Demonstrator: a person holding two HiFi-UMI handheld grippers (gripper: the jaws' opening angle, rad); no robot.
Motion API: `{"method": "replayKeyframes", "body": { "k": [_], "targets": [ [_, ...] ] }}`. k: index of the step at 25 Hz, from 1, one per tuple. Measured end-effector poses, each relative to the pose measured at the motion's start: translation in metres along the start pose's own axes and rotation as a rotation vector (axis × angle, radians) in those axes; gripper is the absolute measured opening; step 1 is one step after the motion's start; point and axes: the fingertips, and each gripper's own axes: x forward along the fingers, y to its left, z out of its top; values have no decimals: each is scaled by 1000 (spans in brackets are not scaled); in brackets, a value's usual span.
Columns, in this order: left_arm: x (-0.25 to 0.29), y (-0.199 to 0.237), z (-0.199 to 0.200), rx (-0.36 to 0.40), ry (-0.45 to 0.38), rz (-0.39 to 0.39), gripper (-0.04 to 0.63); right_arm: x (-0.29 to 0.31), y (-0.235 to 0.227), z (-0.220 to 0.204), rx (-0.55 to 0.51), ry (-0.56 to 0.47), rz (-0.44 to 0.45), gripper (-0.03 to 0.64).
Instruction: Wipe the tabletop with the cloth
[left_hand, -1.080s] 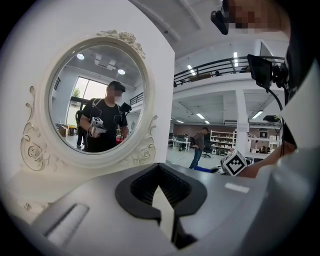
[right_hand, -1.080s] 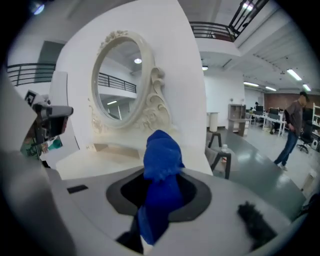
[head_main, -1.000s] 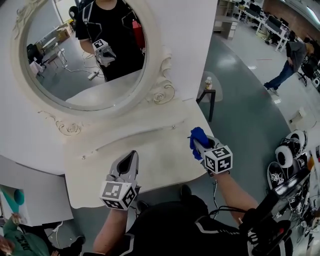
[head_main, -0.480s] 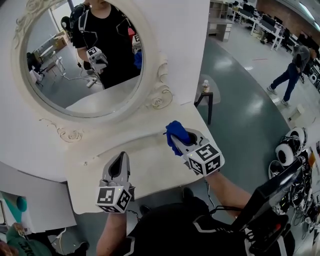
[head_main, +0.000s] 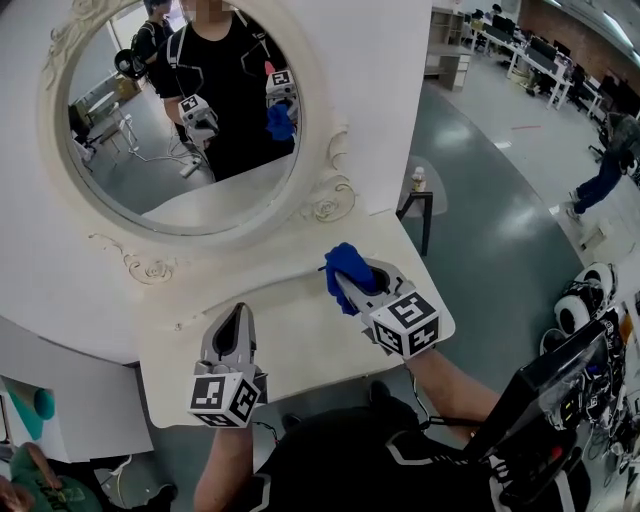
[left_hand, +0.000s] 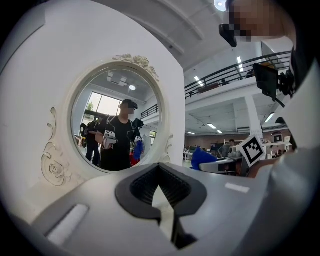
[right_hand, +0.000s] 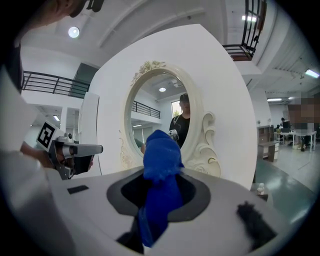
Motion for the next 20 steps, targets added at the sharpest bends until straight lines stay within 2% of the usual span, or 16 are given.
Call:
{"method": "replayKeyframes", "body": {
  "k": [20],
  "targets": [
    [-14,13,11,-1,-19,-5,6,11,15,13,-8,-19,-30,97]
  ]
}}
